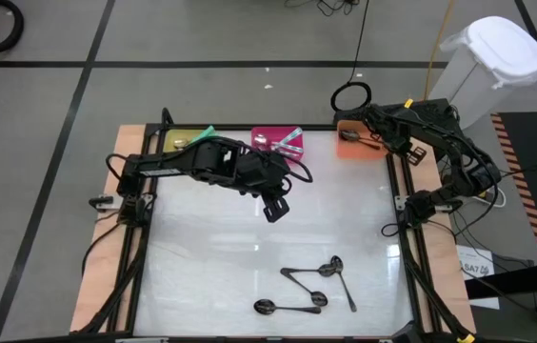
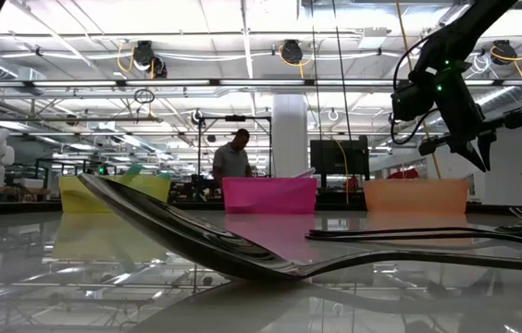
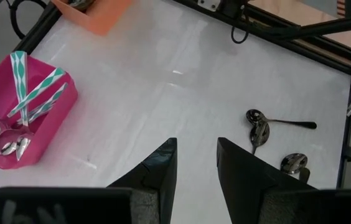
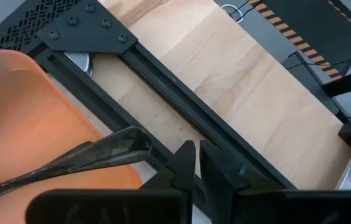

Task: Sort silverware by color (type)
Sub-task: Put the black spoon into the orange bin

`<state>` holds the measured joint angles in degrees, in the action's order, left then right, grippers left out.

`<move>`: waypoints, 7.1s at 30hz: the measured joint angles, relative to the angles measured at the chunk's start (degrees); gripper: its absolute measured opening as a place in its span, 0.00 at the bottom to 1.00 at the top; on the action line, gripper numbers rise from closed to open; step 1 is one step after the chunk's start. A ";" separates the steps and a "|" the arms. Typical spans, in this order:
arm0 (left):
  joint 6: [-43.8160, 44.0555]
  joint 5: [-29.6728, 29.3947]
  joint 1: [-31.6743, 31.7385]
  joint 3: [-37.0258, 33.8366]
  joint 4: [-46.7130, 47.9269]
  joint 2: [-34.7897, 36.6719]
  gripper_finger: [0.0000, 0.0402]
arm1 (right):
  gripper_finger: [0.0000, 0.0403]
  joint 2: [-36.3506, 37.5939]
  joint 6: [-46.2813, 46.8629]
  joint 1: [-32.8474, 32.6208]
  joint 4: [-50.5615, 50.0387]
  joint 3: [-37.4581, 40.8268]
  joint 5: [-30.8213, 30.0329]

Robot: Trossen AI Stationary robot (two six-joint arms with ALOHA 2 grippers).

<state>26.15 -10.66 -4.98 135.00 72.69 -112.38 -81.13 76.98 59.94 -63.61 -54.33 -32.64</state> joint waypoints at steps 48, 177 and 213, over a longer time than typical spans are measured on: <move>-0.59 -1.92 1.91 0.00 -0.02 0.00 0.28 | 0.04 -2.82 -2.41 -4.49 -5.02 -0.01 0.90; 5.07 -4.81 -9.66 -17.14 -9.16 -0.04 0.28 | 0.04 38.36 -31.19 -46.82 2.16 -0.02 35.91; 8.52 1.80 -15.13 -17.05 -19.64 -17.73 0.64 | 0.05 29.91 -21.96 -78.79 2.91 -0.04 26.54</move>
<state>34.68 -8.85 -20.11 117.95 53.04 -130.11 -51.22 55.02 -18.85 -60.71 -54.37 -6.11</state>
